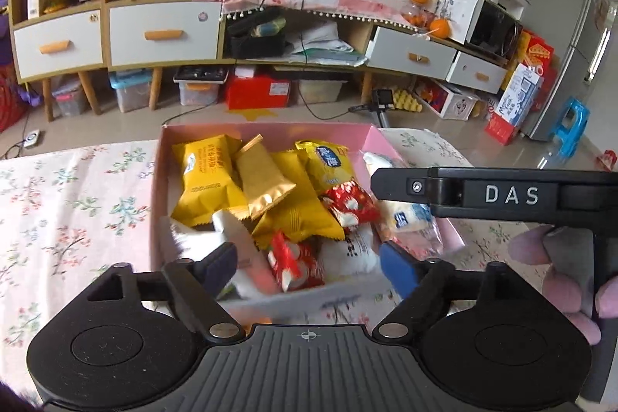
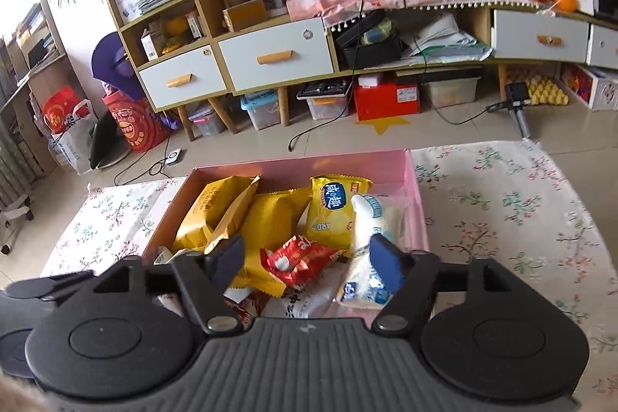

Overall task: Organize snacks
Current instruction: 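Open both grippers to release the red bags in the box, then move the left gripper to the white pecan packet while the right moves to a small wrapped candy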

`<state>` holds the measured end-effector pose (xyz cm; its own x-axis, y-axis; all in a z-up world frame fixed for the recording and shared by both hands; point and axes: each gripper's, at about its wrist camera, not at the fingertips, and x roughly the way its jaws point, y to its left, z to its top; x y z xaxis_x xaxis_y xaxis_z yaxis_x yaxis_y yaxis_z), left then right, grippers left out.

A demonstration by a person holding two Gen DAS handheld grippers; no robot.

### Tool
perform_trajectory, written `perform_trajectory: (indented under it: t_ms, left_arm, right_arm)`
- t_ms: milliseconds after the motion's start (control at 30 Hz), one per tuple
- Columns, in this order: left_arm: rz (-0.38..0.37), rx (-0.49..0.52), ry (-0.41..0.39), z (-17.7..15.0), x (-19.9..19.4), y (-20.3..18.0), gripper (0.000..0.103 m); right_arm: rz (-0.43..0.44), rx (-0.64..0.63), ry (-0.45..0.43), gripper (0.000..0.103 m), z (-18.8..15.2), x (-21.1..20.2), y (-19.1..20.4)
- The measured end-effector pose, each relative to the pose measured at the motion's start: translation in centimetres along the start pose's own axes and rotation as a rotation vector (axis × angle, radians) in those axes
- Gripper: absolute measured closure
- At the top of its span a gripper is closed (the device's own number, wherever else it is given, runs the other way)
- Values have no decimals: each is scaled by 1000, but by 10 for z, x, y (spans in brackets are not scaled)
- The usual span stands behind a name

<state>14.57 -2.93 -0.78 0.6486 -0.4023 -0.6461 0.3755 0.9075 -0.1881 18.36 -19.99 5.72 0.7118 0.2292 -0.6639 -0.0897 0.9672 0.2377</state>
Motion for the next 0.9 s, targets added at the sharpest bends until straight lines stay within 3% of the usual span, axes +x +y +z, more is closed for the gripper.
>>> perform_trajectory:
  t_ms: [233,467,600,700,900]
  left_arm:
    - [79,40,26,-19,-28,-3,9]
    - [129,35,20,-46,-51,8,4]
    - [145,17,10,-62,-56,16,3]
    - [109,17,-9,-77,-59,21,3]
    - [94,59,-18,-102,-56,28,3]
  right_arm:
    - [-18,-47,1,10,-9,-18,5]
    - [-37,-97,-23,0,-33,-37,10]
    - [-40,-139,-32,0,-48,-44,10]
    - [-42,-160,-49,0,-61,-46,6]
    - [2,-175,-3,0,-80,-43,0]
